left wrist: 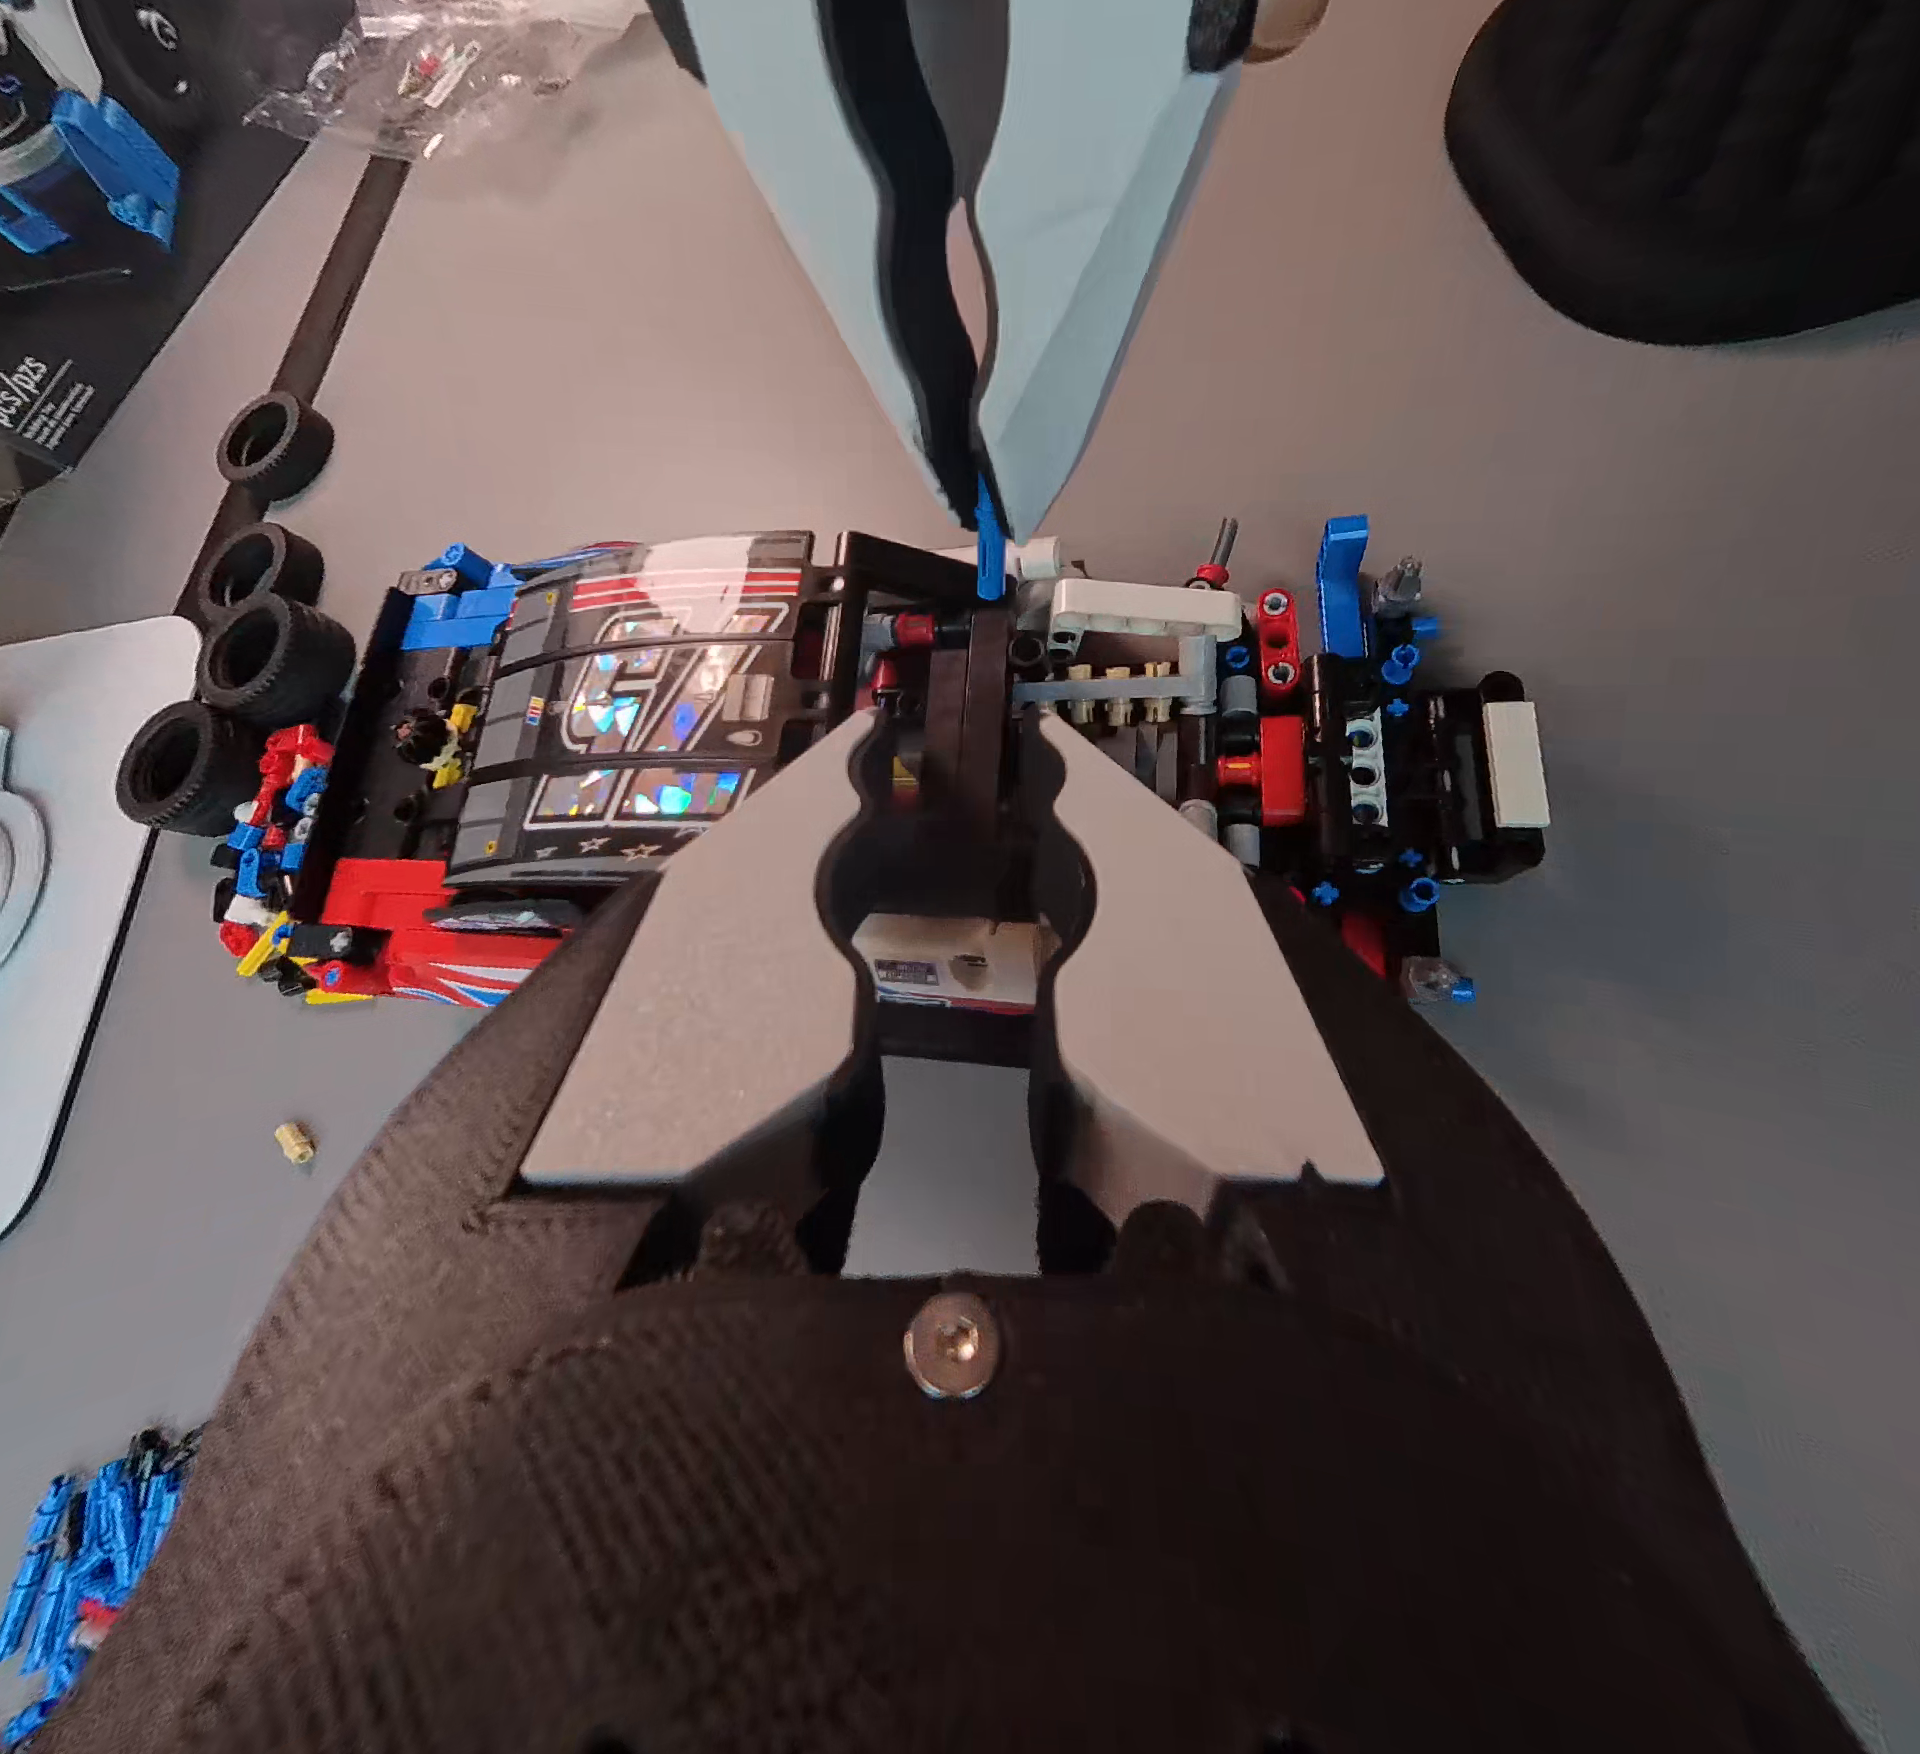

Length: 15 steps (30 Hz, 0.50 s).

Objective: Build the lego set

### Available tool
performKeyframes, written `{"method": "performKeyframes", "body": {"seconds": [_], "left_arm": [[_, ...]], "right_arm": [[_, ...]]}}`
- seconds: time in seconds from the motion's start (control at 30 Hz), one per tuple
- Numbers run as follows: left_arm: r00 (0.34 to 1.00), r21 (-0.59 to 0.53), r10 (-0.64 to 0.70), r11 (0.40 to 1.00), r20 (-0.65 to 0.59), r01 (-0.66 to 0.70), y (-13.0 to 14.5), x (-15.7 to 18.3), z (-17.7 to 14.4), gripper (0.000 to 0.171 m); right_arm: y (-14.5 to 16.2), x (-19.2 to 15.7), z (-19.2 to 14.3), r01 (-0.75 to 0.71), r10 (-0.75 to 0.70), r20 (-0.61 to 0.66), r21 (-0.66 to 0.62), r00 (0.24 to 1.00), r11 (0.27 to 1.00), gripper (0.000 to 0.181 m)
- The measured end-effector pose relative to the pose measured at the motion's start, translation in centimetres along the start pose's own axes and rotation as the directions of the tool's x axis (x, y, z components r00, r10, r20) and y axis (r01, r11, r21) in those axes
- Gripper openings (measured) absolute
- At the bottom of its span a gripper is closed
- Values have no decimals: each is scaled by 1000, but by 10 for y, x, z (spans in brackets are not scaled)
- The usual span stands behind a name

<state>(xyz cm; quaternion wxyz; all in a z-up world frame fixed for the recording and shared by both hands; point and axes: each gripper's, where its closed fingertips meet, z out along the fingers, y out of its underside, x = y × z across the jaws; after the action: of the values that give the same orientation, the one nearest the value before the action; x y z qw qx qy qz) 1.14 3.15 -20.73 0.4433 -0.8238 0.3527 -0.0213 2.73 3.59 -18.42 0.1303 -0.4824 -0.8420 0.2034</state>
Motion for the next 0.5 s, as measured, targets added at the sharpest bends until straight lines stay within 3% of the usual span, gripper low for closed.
{"method": "performKeyframes", "body": {"seconds": [0.23, 0.5], "left_arm": [[997, -123, -66, 990, -32, 62, 8, 3, 10, 28], [990, -170, -130, 978, -56, 119, 10, -5, 10, 17]], "right_arm": [[6, 0, 14, -19, 26, 60, -103, 998, 995, 3], [2, 0, 17, -55, 69, 98, -138, 993, 989, 3]]}}
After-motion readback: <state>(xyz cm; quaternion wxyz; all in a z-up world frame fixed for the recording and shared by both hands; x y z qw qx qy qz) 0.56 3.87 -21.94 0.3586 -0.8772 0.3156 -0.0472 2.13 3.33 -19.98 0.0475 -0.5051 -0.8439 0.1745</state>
